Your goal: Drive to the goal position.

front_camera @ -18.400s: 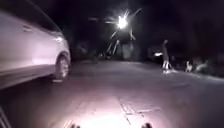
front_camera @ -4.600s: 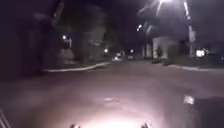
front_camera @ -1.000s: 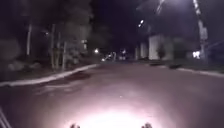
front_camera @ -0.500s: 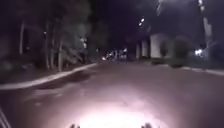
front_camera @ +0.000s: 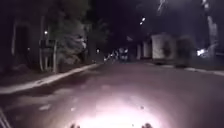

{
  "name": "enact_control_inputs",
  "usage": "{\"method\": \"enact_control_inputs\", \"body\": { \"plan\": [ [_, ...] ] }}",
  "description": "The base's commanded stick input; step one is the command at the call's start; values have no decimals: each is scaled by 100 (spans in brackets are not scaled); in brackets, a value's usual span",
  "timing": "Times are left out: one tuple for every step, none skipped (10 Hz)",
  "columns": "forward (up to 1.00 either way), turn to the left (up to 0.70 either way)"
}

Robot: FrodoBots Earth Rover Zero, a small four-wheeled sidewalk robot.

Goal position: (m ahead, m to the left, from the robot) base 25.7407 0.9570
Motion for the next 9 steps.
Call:
{"method": "enact_control_inputs", "body": {
  "plan": [
    [85,0],
    [85,0],
    [85,0],
    [85,0],
    [85,0],
    [85,0],
    [85,0],
    [85,0],
    [85,0]
  ]
}}
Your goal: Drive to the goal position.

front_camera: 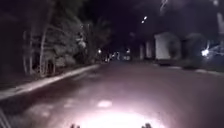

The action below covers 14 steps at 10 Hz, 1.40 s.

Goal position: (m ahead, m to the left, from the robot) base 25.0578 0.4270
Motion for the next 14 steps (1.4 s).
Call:
{"method": "enact_control_inputs", "body": {
  "plan": [
    [85,0],
    [85,0],
    [85,0],
    [85,0],
    [85,0],
    [85,0],
    [85,0],
    [85,0],
    [85,0],
    [85,0],
    [85,0],
    [85,0],
    [85,0],
    [85,0]
  ]
}}
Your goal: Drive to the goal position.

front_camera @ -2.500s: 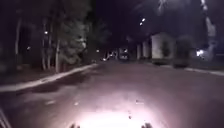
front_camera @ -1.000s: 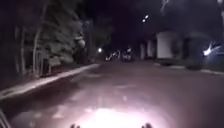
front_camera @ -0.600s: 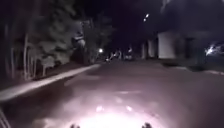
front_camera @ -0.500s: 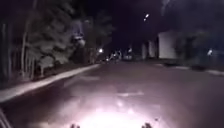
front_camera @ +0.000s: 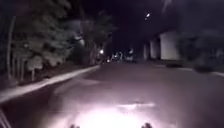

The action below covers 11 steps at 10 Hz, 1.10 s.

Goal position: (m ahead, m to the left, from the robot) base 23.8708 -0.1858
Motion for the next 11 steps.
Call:
{"method": "enact_control_inputs", "body": {
  "plan": [
    [85,-26],
    [85,-9],
    [85,0],
    [85,0],
    [85,0],
    [85,0],
    [85,0],
    [85,0],
    [85,0],
    [85,0],
    [85,0]
  ]
}}
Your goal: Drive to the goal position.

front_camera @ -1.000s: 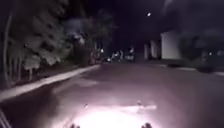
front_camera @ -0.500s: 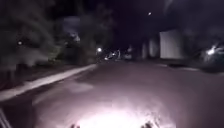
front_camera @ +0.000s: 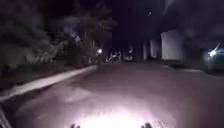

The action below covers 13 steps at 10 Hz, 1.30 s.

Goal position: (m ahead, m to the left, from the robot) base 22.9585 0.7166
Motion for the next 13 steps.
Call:
{"method": "enact_control_inputs", "body": {
  "plan": [
    [85,0],
    [85,0],
    [85,0],
    [85,0],
    [85,-18],
    [85,-34],
    [85,-22],
    [85,-2],
    [85,0],
    [85,0],
    [85,0],
    [85,0],
    [85,0]
  ]
}}
